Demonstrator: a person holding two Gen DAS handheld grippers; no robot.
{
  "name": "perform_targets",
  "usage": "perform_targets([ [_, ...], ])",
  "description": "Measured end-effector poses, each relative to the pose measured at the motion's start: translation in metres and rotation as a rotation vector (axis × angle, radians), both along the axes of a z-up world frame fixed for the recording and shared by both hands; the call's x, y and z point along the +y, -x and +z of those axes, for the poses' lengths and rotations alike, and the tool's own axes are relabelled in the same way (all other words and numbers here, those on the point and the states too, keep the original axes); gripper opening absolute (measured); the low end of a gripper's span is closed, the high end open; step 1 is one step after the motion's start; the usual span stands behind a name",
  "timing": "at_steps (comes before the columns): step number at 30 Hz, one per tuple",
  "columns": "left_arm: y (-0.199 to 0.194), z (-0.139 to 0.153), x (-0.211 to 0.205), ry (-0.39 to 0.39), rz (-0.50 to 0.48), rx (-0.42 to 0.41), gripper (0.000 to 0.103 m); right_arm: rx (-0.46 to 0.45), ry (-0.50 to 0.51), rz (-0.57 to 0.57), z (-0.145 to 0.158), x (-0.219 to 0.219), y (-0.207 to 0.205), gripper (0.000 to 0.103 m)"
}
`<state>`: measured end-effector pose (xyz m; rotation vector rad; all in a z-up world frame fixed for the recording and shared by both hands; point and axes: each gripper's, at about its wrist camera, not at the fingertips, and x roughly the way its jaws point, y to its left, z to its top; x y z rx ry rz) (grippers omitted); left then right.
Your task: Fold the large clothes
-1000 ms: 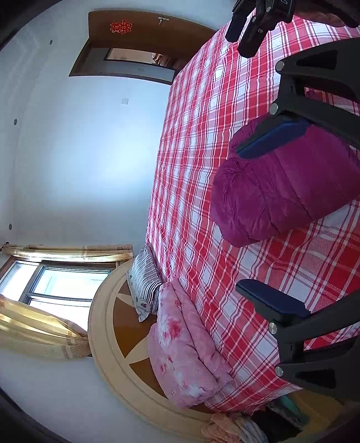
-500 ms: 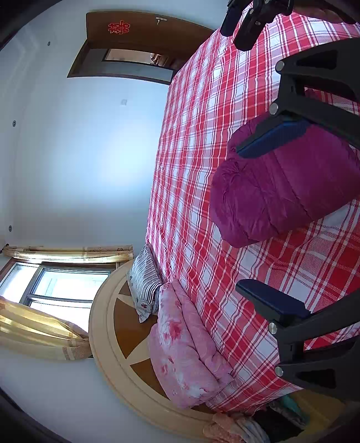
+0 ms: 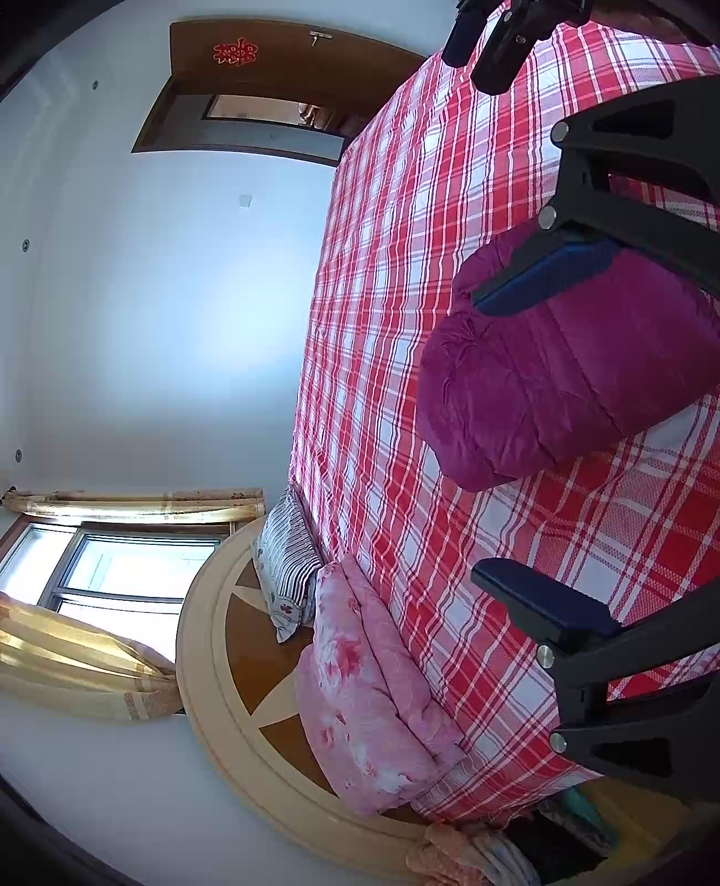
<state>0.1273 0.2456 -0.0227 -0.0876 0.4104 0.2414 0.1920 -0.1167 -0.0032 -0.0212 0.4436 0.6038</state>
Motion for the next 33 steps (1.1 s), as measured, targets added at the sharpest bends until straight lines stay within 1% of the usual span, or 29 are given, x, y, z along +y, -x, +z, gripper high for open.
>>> perform_targets([
  [14,-0.0004,-0.0012,-0.0002,0.006,-0.008,0.011,0.089,0.002,-0.001,0.003,-0.002,0.0007,0.0022,0.099],
  [33,-0.0016,-0.001,0.0025,0.004,0.007,0.017,0.089,-0.01,0.006,0.027,-0.0031,0.0072,0.0071,0.099],
])
